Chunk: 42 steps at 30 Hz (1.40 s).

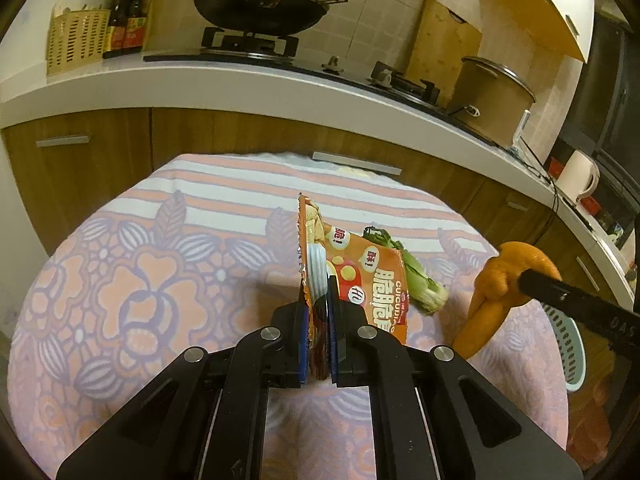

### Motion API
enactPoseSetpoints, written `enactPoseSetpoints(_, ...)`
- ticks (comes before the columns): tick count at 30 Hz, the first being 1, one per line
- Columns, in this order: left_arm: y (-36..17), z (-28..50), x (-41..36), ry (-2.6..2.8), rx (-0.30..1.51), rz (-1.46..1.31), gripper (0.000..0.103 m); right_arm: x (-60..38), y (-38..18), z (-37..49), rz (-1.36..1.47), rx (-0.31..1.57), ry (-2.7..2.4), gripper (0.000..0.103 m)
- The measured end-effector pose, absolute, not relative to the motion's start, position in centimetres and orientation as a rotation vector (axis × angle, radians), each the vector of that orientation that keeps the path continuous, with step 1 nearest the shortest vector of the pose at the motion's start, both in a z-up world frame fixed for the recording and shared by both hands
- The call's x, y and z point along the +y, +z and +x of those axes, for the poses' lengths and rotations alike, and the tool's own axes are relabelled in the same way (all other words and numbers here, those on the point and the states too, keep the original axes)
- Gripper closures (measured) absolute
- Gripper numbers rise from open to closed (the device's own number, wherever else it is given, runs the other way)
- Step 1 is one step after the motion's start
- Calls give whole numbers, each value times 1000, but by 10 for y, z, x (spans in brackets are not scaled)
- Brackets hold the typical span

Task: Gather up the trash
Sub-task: 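Carry the snack bag and orange peel over the blue basket and open both tools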

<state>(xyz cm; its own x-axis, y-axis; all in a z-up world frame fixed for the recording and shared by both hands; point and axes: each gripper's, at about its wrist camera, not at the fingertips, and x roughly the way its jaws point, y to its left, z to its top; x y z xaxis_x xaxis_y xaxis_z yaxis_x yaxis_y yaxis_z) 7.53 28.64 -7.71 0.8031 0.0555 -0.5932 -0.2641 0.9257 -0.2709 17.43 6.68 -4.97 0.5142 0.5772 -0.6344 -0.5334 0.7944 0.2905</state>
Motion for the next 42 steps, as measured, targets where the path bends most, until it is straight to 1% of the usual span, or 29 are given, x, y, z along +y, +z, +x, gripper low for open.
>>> enactPoseSetpoints(6,-75,73,285,151,602,-364,98,46,-41,166,139,755,770,78)
enactPoseSetpoints(10,-73,72,284,142,594,-365,98,43,-37,157,81,720,736,78)
enactPoseSetpoints(17,-69,71,283,125,573,-366,98,27,-18,142,131,632,794,82)
enactPoseSetpoints(23,-66,69,283,107,554,-378,98,20,-4,129,80,567,735,87)
enactPoseSetpoints(27,-57,66,278,71,528,-403,98,8,0,128,74,554,700,87)
enactPoseSetpoints(35,-18,73,237,-24,501,-361,98,-36,9,134,97,523,612,87)
enactPoseSetpoints(42,10,102,176,-136,509,-316,98,-95,15,140,132,503,525,87)
